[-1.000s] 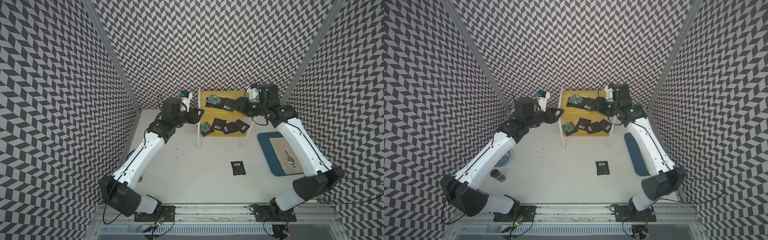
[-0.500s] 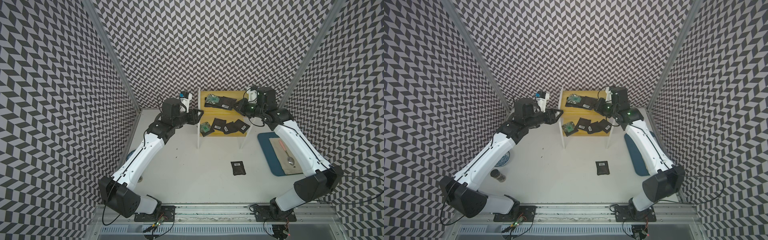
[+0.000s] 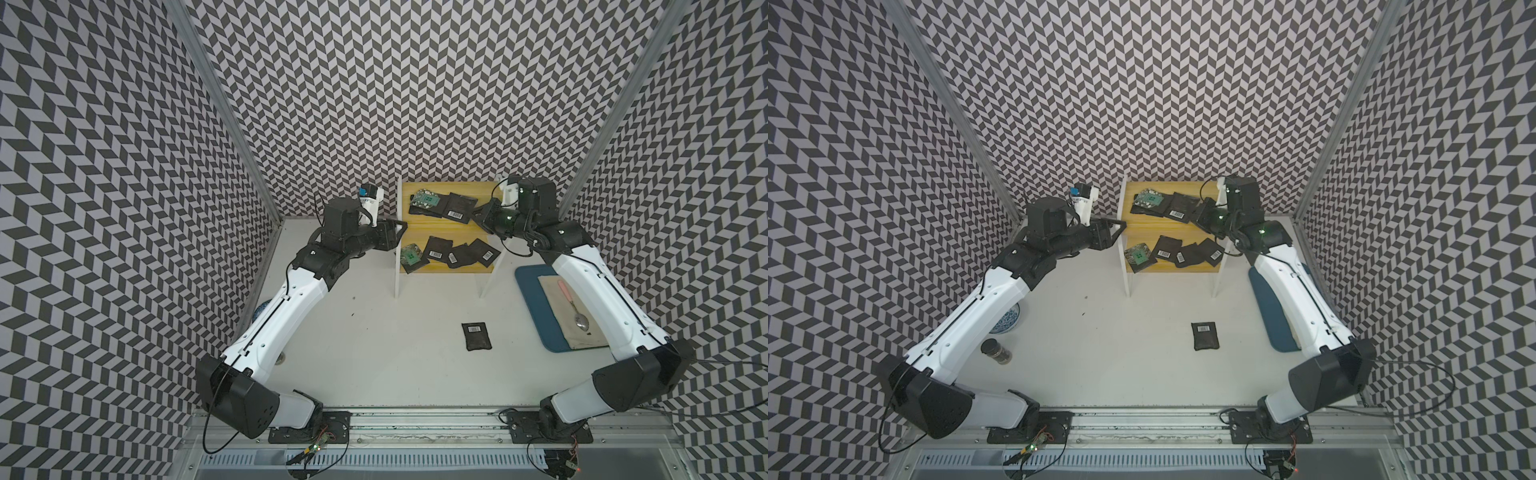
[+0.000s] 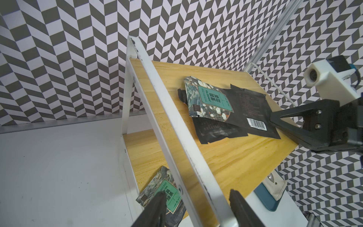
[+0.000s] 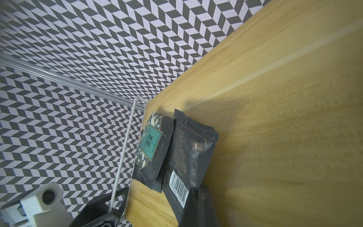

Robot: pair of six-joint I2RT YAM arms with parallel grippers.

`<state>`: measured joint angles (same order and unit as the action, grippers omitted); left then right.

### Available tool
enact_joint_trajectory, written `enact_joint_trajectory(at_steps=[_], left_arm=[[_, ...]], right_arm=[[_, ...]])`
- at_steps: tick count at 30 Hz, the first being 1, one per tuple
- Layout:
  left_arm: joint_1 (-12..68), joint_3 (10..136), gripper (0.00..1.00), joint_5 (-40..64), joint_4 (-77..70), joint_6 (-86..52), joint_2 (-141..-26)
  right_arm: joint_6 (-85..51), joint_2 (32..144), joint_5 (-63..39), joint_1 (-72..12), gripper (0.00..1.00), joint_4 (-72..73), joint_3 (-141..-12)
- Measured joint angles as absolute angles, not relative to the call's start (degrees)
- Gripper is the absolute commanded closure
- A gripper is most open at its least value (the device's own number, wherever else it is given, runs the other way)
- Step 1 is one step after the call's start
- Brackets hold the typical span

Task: Remove the tea bags from the shelf
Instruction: Pick up the tea bag from the shelf.

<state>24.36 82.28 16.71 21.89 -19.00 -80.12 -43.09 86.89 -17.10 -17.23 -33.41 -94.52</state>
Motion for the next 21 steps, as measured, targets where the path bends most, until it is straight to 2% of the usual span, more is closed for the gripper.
enact_joint_trajectory(at_steps=[12,21], left_arm=[[24.3,82.3,0.45,16.6,21.9,-19.0,-80.1],[24.3,81.8,0.40,16.3,22.1,-19.2,-78.8]], right_arm=[[-42.2,81.6,-16.3,-14.0,1.00,-34.7,-94.3],[-39.3,75.5,-19.3,-13.9,1.00,-34.6,-92.5]])
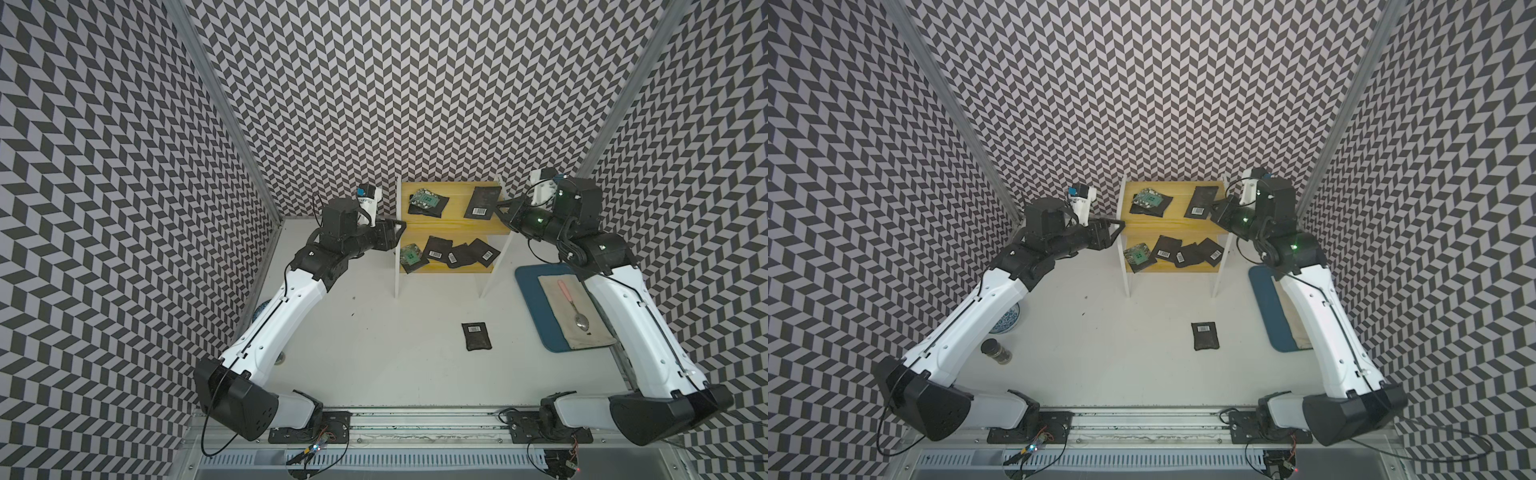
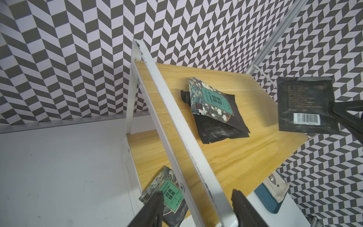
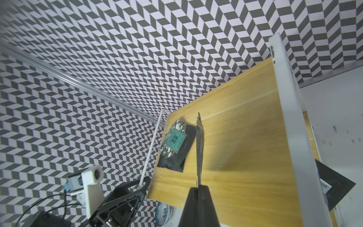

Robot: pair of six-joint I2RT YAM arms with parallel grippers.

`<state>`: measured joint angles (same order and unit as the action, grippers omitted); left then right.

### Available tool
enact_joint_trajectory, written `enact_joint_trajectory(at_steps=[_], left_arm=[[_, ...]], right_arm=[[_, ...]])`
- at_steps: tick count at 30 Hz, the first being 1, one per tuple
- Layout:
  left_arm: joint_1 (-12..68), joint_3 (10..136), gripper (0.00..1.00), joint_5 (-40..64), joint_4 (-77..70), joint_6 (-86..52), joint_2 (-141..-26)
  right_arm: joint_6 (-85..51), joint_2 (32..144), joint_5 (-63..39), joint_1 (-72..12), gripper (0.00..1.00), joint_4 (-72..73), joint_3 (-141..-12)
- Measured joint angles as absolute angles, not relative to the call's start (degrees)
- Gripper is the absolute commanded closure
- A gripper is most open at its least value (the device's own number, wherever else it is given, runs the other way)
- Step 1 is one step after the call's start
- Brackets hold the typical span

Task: Remove the tea bags from the shelf
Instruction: Pick up the tea bag from the shelf, then place the tea bag at the center of the board.

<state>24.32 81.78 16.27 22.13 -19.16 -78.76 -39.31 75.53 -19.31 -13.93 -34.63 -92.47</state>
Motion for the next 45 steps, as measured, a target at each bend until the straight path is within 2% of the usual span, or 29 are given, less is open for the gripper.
enact_joint_trajectory(at_steps=[7,13,26,35,45], left_arm=[[24.2,81.4,0.38,15.9,22.3,-19.1,-76.4],[24.0,79.7,0.38,15.9,22.3,-19.1,-74.5],[24.0,75.4,0.38,15.7,22.2,-19.2,-72.1],[24.0,72.8,0.38,15.7,22.0,-19.4,-71.2],[24.0,71.5,0.38,15.7,21.5,-20.5,-70.8]], right_arm=[[-37.0,67.4,-25.7,-13.9,1.00,-33.6,-87.5],[-33.3,59.9,-32.0,-14.0,1.00,-33.2,-78.0],[-30.1,42.7,-34.6,-16.0,1.00,-32.2,-45.2],[-32.9,44.0,-32.7,-21.3,1.00,-22.4,-26.8],[-35.7,56.7,-29.7,-25.5,1.00,-8.9,-21.9]])
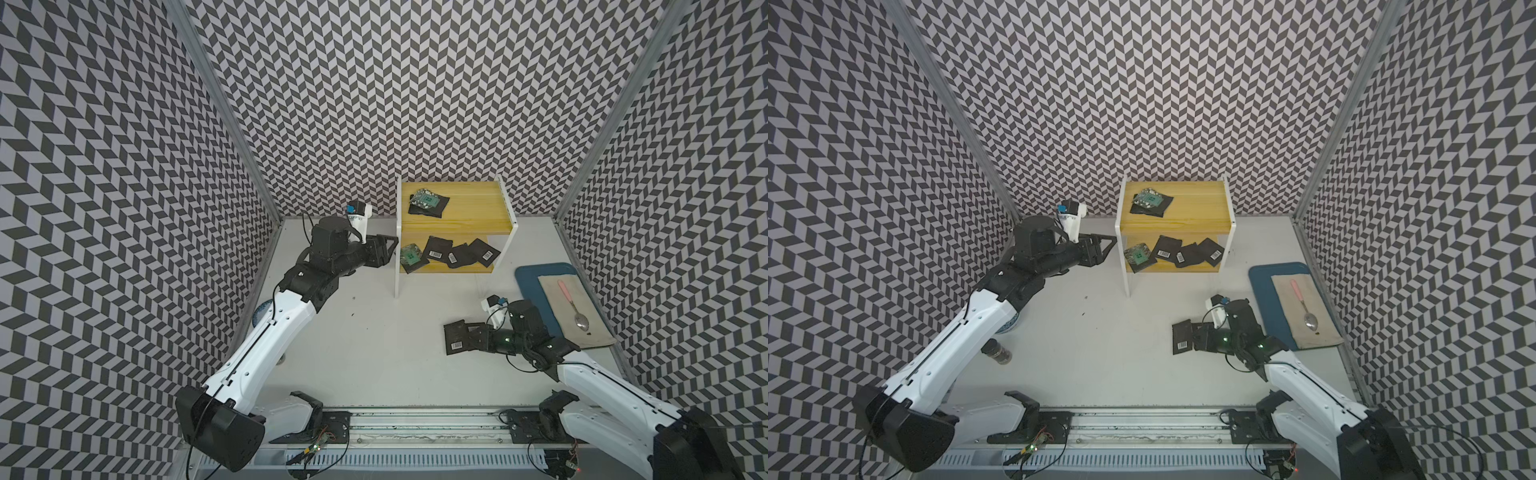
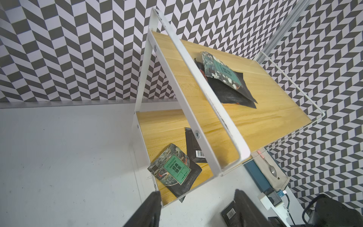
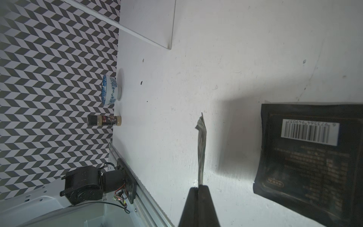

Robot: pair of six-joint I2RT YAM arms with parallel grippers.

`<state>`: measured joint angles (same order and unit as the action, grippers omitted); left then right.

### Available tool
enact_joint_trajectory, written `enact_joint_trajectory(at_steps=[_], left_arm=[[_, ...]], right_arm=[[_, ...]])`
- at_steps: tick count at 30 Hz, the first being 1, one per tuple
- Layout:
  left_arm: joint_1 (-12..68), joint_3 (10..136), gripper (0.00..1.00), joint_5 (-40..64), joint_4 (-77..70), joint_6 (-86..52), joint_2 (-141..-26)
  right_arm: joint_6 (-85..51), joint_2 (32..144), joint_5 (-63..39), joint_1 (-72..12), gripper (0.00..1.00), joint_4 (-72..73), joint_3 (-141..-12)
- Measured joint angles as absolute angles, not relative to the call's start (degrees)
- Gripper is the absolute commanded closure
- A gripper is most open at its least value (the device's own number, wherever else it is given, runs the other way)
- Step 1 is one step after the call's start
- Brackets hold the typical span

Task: Remove the tea bags from the shelf
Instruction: Place the tea bag at the center of the board.

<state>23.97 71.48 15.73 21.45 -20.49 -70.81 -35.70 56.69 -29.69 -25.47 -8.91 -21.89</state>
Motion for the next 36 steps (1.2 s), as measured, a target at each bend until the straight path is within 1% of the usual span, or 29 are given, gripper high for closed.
enact_joint_trajectory(at_steps=[11,25,27,32,36], left_arm=[[23.9,70.7,0.38,15.7,21.1,-20.5,-70.8],[23.6,70.7,0.37,15.7,21.1,-20.4,-70.8],[23.6,70.7,0.38,15.7,21.1,-20.4,-70.8],[23.5,70.7,0.38,15.7,21.1,-20.4,-70.8],[23.4,70.7,0.38,15.7,21.1,-20.4,-70.8]], right_arm=[[-39.1,66.1,-27.8,-26.4,1.00,3.0,-19.6],[-39.0,74.2,-25.6,-26.9,0.99,6.7,-19.7],[-38.8,75.0,-25.3,-26.9,0.97,6.3,-20.0],[-37.7,74.9,-24.4,-26.9,0.86,5.0,-21.8],[-36.8,73.7,-23.8,-26.9,0.86,3.7,-22.4]])
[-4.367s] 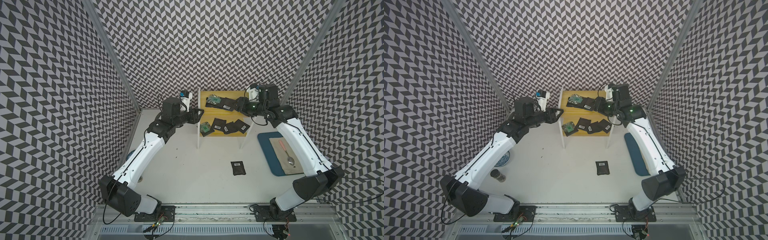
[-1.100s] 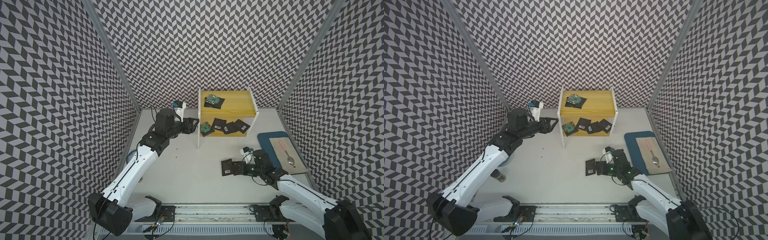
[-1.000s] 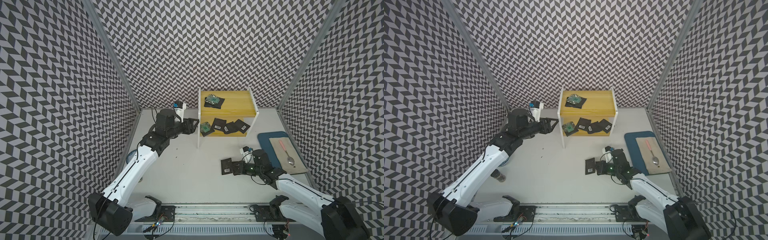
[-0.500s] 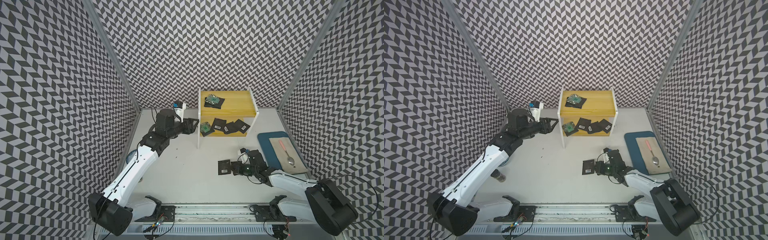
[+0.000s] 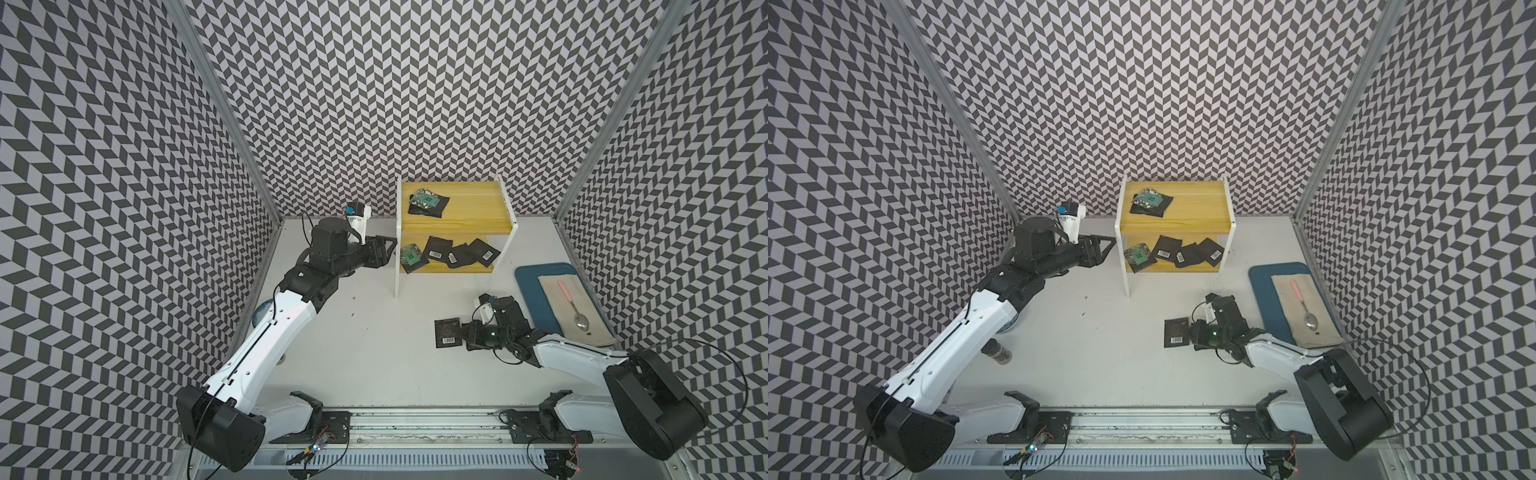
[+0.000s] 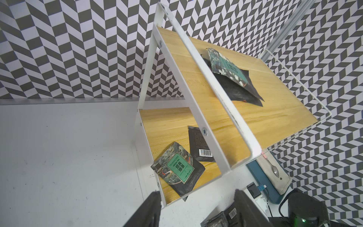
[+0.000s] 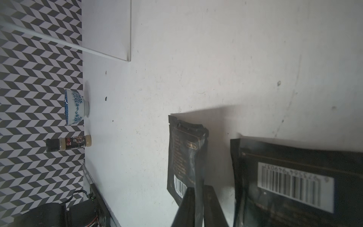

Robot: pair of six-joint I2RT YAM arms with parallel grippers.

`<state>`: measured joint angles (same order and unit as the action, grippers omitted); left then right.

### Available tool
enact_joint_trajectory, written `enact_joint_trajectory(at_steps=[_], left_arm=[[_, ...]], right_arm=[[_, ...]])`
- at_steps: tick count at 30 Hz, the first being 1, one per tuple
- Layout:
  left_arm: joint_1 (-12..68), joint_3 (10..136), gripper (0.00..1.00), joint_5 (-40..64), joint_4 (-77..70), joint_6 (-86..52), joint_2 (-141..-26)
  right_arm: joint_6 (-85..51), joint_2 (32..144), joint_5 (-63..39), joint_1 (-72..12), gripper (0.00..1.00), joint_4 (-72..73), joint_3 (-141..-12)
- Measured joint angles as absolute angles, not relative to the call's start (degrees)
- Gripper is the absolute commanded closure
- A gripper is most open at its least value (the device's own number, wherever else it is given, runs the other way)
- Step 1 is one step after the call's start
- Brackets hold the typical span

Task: Remove the tea bags from the shelf
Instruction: Place the tea bag at the center of the board.

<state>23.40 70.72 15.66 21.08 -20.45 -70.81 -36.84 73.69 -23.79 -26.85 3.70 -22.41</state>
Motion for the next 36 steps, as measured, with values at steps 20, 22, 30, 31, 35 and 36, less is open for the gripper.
enact_joint_trajectory(at_steps=[20,22,30,31,35,36], left_arm=[[23.1,70.7,0.37,15.5,20.6,-20.5,-70.4],[23.1,70.7,0.37,15.5,20.6,-20.5,-70.0],[23.1,72.5,0.35,15.8,20.6,-20.6,-69.7],[23.1,72.9,0.34,15.9,20.6,-20.6,-69.7],[23.1,75.2,0.32,16.1,20.6,-20.6,-69.8],[23.1,75.9,0.32,16.3,20.6,-20.6,-69.8]], right_arm=[[-34.0,60.5,-20.3,-26.9,0.63,-10.3,-26.4],[-33.3,58.6,-19.8,-26.9,0.61,-12.4,-28.6],[-30.8,54.8,-18.7,-26.9,0.54,-19.8,-37.5],[-30.4,54.7,-18.7,-26.9,0.54,-20.5,-38.4],[-29.1,54.4,-18.6,-26.9,0.53,-23.5,-42.6],[-28.8,54.4,-18.6,-26.9,0.52,-24.2,-43.6]])
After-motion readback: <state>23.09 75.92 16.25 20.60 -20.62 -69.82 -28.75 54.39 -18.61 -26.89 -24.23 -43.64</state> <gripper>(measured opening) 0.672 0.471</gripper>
